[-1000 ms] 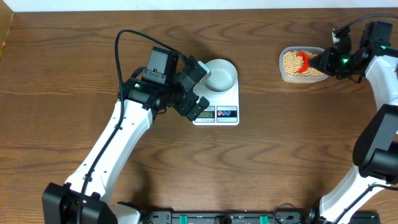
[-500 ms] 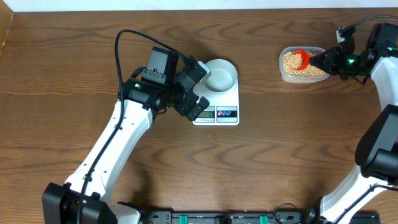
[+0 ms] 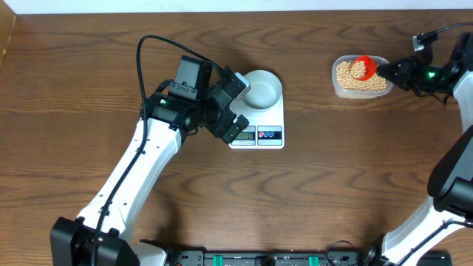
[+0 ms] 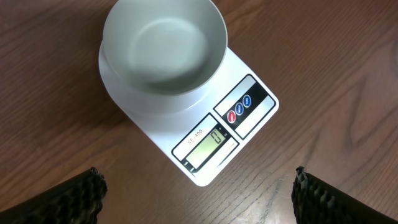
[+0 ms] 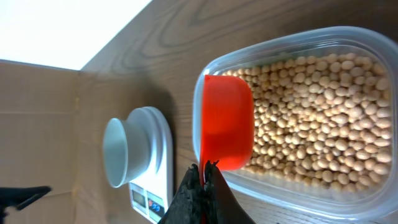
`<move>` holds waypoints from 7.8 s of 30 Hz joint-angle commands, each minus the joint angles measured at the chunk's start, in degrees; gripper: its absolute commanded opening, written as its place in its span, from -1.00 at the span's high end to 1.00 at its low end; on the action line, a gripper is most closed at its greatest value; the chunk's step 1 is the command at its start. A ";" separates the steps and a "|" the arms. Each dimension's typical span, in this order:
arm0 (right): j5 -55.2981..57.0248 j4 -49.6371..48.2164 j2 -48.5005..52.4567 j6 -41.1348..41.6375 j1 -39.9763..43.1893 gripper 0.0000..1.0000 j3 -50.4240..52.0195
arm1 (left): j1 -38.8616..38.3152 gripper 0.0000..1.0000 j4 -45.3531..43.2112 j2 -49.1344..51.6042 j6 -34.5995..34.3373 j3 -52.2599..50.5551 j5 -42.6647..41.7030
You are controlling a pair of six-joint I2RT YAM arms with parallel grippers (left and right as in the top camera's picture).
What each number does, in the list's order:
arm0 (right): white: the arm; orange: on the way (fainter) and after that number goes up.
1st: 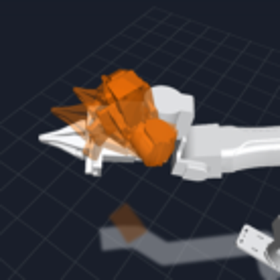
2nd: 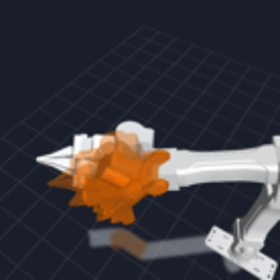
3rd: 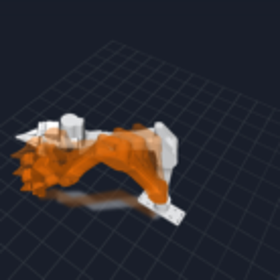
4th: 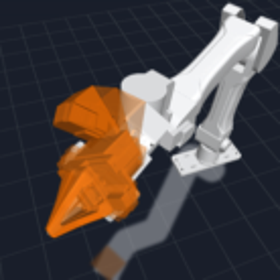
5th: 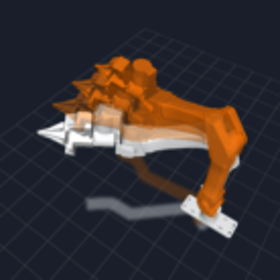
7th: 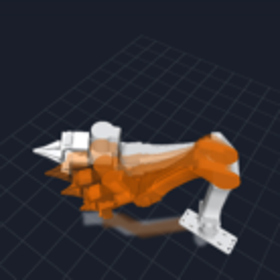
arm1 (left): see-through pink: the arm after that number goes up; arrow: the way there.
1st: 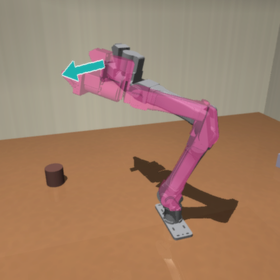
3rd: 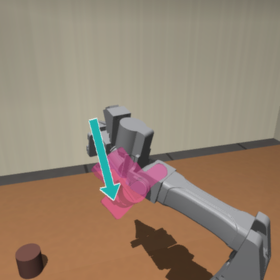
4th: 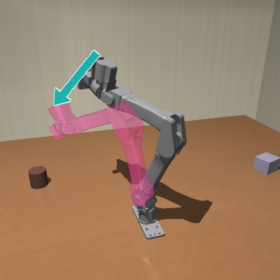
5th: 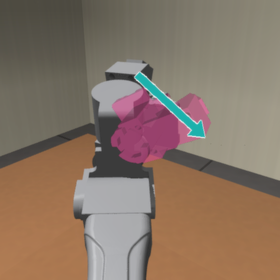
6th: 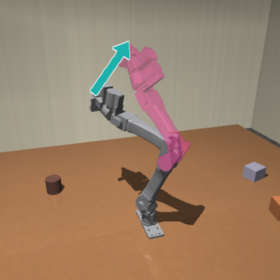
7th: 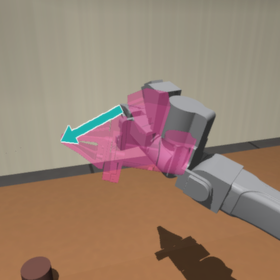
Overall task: Scoop item into bowl and weigh 50g on scale
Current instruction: 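Scoop soybeans and lift the red scoop out of the tub, then carry the filled red scoop left over the white bowl, then tilt the red scoop to pour soybeans into the white bowl, then carry the empty red scoop right back to the soybean tub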
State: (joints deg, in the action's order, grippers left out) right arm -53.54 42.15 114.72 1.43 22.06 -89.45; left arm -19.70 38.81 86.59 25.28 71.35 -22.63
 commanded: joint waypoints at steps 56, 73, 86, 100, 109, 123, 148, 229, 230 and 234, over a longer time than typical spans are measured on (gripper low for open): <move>-13.68 -5.18 0.68 1.75 -20.04 0.97 0.37 | 0.02 -0.96 0.15 0.22 -0.74 0.11 -0.92; -6.32 -8.57 0.68 -1.46 -27.04 0.97 0.37 | 0.02 -0.96 0.15 0.22 -0.74 0.11 -0.92; 4.50 -8.48 0.68 -5.22 -31.63 0.98 0.37 | 0.02 -0.96 0.15 0.22 -0.76 0.11 -0.92; 13.99 -8.26 0.50 -12.52 -36.83 0.98 0.37 | 0.02 -0.96 0.15 0.22 -0.74 0.11 -0.92; 19.76 -8.07 -1.42 -14.45 -37.92 0.98 0.37 | 0.02 -0.96 0.15 0.22 -0.74 0.11 -0.92; 20.22 -6.64 -3.89 -21.97 -38.95 0.98 0.37 | 0.02 -0.96 0.15 0.22 -0.74 0.11 -0.92; 27.98 -6.32 -5.77 -29.24 -42.42 0.99 0.37 | 0.02 -0.95 0.15 0.22 -0.74 0.11 -0.92; 67.76 -3.85 -14.86 -5.75 -24.22 0.98 0.37 | 0.02 -0.95 0.15 0.22 -0.74 0.11 -0.92; 67.73 -3.67 -14.14 -5.75 -24.17 0.98 0.37 | 0.02 -0.96 0.15 0.22 -0.74 0.11 -0.92; 66.18 -3.21 -11.37 -5.68 -24.20 0.98 0.37 | 0.02 -0.96 0.15 0.22 -0.74 0.11 -0.92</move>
State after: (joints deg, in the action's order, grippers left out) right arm 13.74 38.61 101.45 -5.41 -2.15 -89.34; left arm -19.70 38.81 86.59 25.26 71.35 -22.63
